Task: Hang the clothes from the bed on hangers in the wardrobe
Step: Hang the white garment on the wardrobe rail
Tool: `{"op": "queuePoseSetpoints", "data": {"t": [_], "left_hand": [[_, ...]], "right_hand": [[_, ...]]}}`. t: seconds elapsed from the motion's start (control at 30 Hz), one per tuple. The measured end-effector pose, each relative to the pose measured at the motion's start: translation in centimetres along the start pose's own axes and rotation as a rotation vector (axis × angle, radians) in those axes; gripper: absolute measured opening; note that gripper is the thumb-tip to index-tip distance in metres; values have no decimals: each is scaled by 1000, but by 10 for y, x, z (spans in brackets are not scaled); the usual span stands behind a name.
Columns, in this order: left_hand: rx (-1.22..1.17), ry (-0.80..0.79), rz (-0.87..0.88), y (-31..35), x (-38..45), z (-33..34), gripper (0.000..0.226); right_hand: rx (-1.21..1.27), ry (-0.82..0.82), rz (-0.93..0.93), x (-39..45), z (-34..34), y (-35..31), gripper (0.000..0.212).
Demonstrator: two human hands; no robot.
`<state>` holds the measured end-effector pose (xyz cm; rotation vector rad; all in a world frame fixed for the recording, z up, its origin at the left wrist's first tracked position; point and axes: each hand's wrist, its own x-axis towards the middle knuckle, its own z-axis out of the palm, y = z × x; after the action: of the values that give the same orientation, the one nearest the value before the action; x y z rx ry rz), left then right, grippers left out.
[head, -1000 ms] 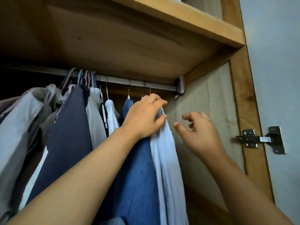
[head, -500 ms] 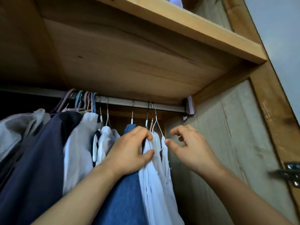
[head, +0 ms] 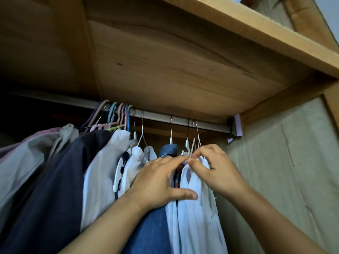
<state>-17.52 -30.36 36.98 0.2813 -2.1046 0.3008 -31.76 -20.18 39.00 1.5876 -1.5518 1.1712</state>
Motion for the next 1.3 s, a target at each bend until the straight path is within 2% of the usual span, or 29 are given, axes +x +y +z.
{"op": "queuePoseSetpoints", "data": {"t": [0.1,0.2,0.3,0.43,0.57,0.7,0.83,0.97,1.13,1.3], "left_hand": [[85,5,26,-1,1,3,84],[146,17,35,0,3,6,86],[165,19,44,3,3,9,87],[217,28,50,10,4,12,78],[254,60,91,13,6,17,79],[247,164,132,12,7,27,69],[201,57,68,9,1,29,87],[124,91,79,6,4,32,78],[90,263,143,1,8,47,65],[44,345,204,1,11,53,64]], "right_hand": [[41,60,45,4,-7,6,17],[151,44,147,10,-12,12,20],[336,-72,265,17,-13,15,22],[394,-255,329,20,-15,16,60],[455,-344,341,25,-19,22,63],[599,-291,338,27,-16,34,72],[624,-206,270,27,-20,41,87],[653,-184,242,37,-26,43,80],[611,-155,251,35,-26,44,91],[566,-180,242,35,-29,41,85]]}}
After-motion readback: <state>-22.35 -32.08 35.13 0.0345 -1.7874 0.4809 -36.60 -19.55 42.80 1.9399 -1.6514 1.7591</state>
